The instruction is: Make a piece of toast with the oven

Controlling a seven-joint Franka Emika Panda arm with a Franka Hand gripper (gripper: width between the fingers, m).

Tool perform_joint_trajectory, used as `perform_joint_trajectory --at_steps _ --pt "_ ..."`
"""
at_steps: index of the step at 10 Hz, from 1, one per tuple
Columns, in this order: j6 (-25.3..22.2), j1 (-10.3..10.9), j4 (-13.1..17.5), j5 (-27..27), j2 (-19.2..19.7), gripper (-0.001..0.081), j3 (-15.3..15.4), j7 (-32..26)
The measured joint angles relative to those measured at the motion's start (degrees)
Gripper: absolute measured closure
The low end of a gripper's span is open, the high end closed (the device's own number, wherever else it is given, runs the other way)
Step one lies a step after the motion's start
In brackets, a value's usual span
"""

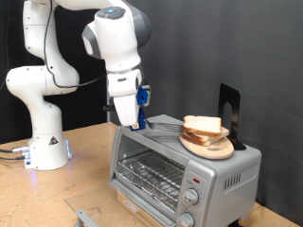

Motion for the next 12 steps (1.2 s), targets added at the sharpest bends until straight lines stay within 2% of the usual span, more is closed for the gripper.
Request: perform_joint_trajectory --at_steps 3,6,12 --pt "-0.2 0.0 -0.7 1.4 -1.2 0.0413 -0.5 0.0" --pt "-1.8 0.0 0.4 3.4 -1.7 0.0413 -1.5 0.2" --pt "-3.1 0.0 1.8 1.4 -1.2 0.0413 -1.6 3.0"
